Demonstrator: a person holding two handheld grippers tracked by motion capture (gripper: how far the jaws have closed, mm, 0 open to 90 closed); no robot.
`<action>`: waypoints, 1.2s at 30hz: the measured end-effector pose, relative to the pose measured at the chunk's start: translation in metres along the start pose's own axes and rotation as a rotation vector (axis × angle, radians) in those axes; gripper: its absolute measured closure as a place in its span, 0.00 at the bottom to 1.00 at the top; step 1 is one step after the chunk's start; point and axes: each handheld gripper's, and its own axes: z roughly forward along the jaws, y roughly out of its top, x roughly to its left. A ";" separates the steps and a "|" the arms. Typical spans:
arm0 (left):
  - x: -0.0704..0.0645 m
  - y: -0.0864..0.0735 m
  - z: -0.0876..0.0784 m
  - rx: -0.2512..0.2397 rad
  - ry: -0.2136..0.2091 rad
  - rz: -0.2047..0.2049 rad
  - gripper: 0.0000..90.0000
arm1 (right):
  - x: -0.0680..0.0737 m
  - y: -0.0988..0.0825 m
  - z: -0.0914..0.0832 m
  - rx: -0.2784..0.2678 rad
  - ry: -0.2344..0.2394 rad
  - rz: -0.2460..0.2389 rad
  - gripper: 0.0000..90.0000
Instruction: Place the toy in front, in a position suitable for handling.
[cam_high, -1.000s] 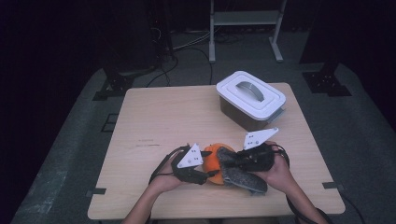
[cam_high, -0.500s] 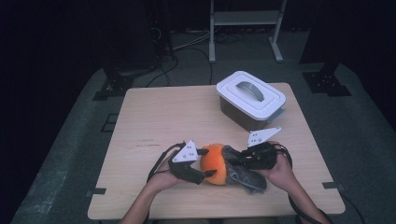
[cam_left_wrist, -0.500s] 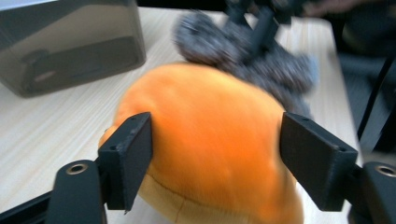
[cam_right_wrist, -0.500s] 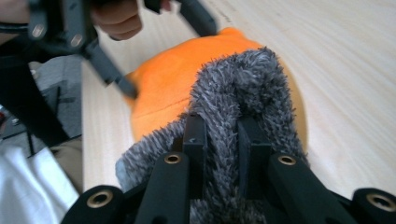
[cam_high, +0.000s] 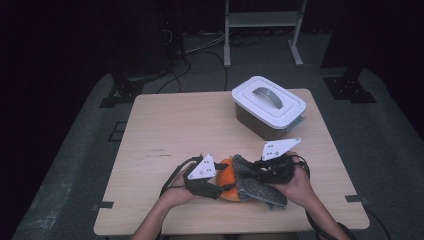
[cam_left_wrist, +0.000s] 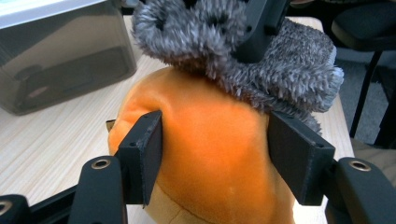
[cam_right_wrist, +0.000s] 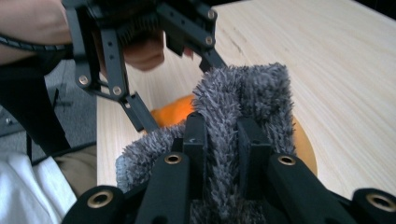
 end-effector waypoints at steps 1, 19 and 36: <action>0.001 -0.001 -0.001 0.003 0.002 -0.001 0.41 | -0.001 -0.002 0.001 0.010 0.002 0.003 0.84; 0.006 -0.005 -0.003 -0.045 -0.001 -0.051 0.41 | -0.007 -0.010 0.001 0.066 0.007 0.022 0.84; -0.004 0.000 0.003 -0.030 -0.017 0.009 0.36 | -0.005 -0.005 -0.003 0.053 0.021 0.014 0.84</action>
